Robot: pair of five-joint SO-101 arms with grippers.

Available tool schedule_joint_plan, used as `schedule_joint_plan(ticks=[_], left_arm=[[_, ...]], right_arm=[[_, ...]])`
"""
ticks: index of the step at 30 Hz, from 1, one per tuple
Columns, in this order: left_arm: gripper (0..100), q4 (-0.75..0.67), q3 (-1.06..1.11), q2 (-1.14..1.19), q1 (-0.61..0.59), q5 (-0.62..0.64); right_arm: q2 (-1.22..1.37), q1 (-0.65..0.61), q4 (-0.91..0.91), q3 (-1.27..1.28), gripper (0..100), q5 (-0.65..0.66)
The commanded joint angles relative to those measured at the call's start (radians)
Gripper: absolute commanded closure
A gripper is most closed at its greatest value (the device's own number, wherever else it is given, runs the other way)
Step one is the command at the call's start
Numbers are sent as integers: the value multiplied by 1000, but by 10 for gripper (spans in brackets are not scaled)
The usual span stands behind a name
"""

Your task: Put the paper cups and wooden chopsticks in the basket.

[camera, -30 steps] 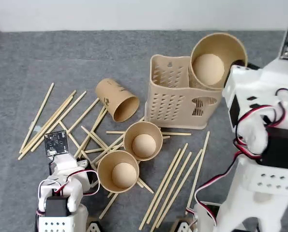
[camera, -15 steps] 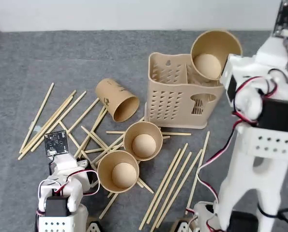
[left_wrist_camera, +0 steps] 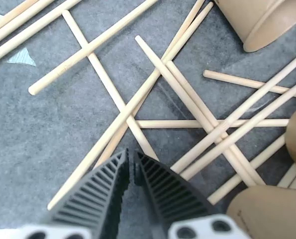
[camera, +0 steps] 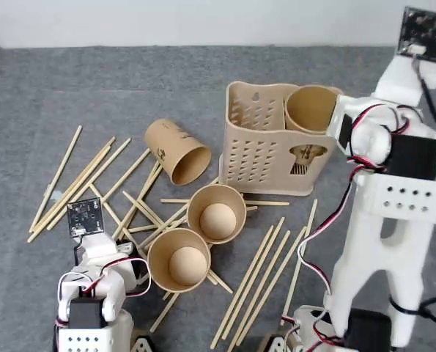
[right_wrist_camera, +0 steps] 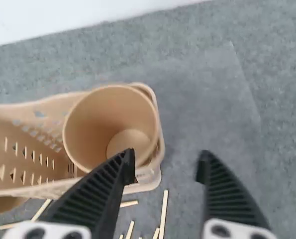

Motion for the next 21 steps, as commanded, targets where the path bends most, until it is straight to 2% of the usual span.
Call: schedule_joint_plan(ticks=[1,7,12,21], left_arm=[[984,2,-13,-2,-8,11],[984,2,-13,-2,-8,11],[984,2,-13,-2,-8,11],[984,2,-13,-2,-8,11]], right_arm=[[-7,7,-7,-54,757,-12],[27,5,-22,-49,757,-18],[96,-1,-22,-52,757,-77],[217,2,-67,-54,757,-77]])
